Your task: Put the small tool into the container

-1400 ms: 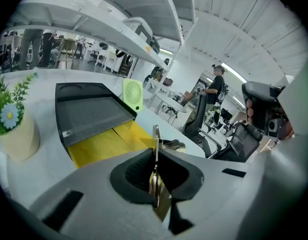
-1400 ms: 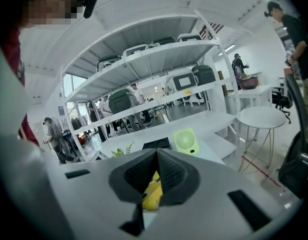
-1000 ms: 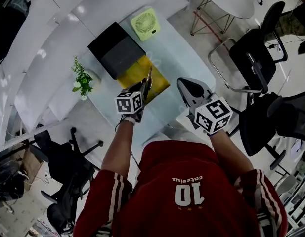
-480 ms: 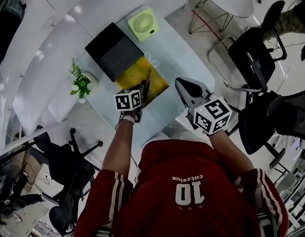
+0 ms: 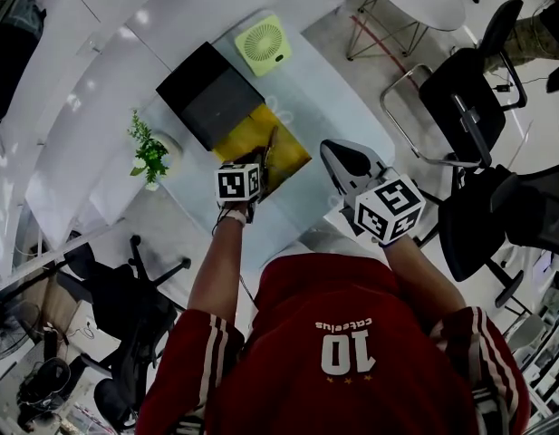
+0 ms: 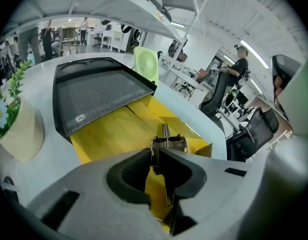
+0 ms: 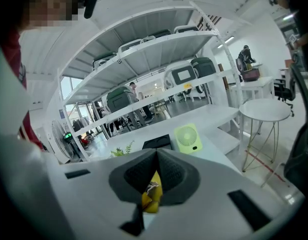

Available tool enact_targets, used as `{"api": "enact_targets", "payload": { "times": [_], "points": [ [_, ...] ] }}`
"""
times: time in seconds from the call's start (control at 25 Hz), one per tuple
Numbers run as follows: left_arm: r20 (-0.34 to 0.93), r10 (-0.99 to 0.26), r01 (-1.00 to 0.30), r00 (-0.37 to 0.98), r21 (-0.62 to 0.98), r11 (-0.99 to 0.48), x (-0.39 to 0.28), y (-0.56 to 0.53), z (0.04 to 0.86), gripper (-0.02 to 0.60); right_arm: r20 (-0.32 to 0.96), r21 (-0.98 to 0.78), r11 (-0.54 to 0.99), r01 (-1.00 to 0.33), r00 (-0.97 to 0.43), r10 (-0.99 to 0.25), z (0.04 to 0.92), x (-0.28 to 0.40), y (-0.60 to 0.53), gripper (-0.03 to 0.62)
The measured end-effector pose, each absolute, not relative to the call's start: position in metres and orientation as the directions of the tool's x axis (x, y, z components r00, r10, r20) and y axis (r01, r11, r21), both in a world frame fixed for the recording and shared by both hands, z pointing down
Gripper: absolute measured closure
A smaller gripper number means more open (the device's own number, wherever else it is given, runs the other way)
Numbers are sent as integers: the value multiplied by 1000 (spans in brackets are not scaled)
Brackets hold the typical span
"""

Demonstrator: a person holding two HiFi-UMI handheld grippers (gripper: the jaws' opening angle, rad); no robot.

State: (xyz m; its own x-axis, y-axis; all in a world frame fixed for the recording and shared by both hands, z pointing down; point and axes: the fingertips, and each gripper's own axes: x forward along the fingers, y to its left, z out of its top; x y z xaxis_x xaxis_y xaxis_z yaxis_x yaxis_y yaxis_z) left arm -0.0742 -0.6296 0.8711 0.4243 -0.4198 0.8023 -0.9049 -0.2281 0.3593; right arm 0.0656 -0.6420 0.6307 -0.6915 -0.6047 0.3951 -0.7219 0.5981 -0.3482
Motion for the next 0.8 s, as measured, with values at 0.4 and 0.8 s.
{"api": "enact_targets", "payload": {
  "times": [0.4,0.8],
  "points": [
    [809,-442,-921,387,323,-216,-90,-628,864,495,379,-373,599,-709,-706,-599,630,62,-645,589],
    [815,-471,-940,339,278,-195,-105,-621,848,499,348,-383,615,-689,-725,-595,620,66,-645,589]
  ]
}}
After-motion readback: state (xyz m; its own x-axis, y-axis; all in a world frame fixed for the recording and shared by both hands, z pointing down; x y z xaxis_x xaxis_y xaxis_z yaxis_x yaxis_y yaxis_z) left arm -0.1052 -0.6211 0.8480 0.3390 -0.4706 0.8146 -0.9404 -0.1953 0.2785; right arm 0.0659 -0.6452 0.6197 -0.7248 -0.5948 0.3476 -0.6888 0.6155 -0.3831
